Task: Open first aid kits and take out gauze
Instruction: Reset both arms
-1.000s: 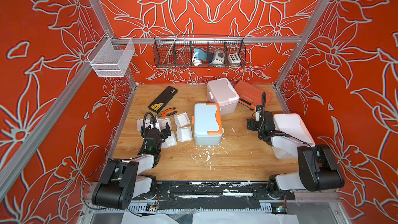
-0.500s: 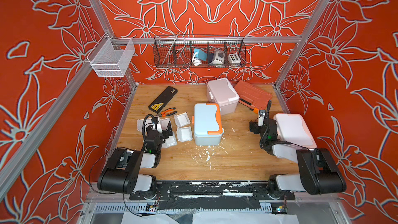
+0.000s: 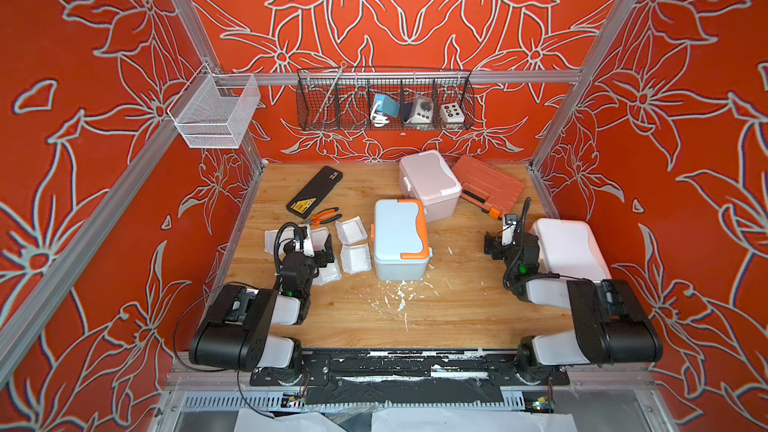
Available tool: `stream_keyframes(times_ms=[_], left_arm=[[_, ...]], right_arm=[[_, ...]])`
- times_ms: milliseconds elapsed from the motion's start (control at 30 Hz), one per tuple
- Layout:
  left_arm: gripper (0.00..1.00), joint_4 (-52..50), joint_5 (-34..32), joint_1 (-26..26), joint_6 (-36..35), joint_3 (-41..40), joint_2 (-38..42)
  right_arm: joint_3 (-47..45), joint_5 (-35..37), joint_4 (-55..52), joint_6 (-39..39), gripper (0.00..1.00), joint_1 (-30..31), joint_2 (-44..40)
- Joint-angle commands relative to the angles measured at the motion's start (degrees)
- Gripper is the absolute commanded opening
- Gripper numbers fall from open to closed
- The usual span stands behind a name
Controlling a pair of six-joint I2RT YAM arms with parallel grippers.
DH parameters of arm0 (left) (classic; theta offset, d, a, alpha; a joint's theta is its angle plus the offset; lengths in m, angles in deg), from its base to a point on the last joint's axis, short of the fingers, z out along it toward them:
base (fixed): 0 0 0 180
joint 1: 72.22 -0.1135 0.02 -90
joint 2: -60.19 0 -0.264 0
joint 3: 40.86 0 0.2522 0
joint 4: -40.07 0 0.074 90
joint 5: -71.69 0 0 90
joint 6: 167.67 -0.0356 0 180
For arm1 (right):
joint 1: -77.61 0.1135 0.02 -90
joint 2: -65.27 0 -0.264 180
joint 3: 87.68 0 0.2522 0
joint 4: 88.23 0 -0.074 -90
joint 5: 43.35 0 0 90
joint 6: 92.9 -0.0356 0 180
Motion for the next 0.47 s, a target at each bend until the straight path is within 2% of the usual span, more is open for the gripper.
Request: stream_keyframes(times_ms=[0,433], left_arm=[[0.98,2.4,0.6,-0.2,-1.2,-0.2,-0.2],[0.98,2.4,0.6,-0.2,-1.2,-0.2,-0.2]], right_arm=[[0.5,-0.7,0.3,-0.1,0.97,-0.3,-0.7],[0.8,-1.0,0.4,-0.2,0.97,-0.4,-0.2]])
